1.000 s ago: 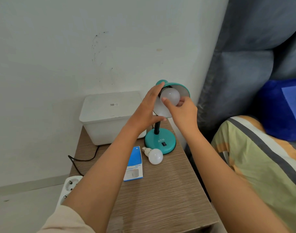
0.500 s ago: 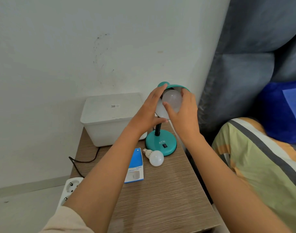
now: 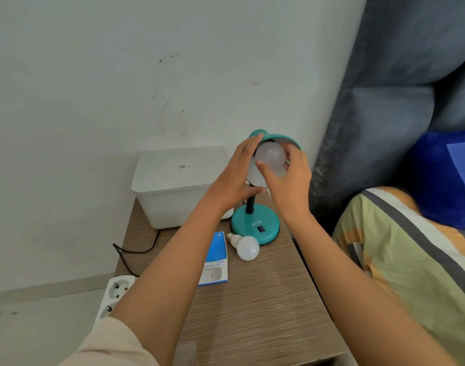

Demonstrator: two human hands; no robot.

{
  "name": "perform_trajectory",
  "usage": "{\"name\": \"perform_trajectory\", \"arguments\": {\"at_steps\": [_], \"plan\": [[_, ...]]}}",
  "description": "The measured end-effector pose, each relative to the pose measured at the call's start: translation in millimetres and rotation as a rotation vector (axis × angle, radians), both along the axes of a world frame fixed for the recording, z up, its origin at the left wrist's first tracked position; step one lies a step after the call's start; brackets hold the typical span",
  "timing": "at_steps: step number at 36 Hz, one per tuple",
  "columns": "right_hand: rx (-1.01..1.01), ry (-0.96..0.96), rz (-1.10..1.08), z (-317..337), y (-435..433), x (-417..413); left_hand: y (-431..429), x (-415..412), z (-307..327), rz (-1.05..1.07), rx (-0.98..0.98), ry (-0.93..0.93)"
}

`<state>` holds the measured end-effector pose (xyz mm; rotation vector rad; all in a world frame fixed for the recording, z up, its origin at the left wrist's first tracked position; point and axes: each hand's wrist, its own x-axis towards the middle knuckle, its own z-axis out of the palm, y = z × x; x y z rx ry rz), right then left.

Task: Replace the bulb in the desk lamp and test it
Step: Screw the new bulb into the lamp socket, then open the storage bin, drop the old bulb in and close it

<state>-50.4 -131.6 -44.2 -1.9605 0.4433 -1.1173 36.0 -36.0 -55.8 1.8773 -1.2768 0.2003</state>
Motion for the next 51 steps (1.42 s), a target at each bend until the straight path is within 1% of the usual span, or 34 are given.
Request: {"name": "perform_trajectory", "arguments": {"at_steps": [6,12,20,23,26,29,35,39,41,45,49,51], "plan": [[-0.051,0.061,-0.002,4.9,-4.8,-1.5,0.6,-7.6,8.0,0.033,0.047,-0.042],[-0.147,0.185,-0.008,14.1,-7.2,-7.2,5.3,-18.9,18.5,0.092,0.135,-0.096],[-0.214,0.351,0.015,28.9,4.6,-25.4,23.0,-31.1,39.0,0.149,0.282,-0.176],[-0.241,0.366,0.024,31.1,13.3,-39.4,36.2,-34.8,43.4,0.213,0.354,-0.191],[-0.249,0.342,0.051,26.7,25.4,-53.2,54.4,-41.5,44.4,0.284,0.425,-0.186],[-0.243,0.345,0.114,14.7,41.9,-58.6,76.5,-43.5,40.9,0.374,0.496,-0.146],[-0.251,0.481,0.226,-20.0,74.3,-37.9,126.7,-19.3,20.7,0.562,0.589,-0.039],[-0.256,0.603,0.238,-29.5,79.9,-8.0,160.5,13.5,8.5,0.693,0.633,0.044],[-0.261,0.619,0.229,-32.8,77.0,11.2,173.6,29.3,5.9,0.738,0.618,0.117],[-0.282,0.646,0.173,-35.3,64.6,52.9,191.2,60.3,-0.2,0.748,0.598,0.251],[-0.163,0.667,0.146,-37.3,50.2,93.2,194.0,88.2,-8.9,0.707,0.539,0.404],[-0.114,0.656,0.152,-39.8,44.2,110.0,190.7,98.8,-16.7,0.674,0.510,0.448]]}}
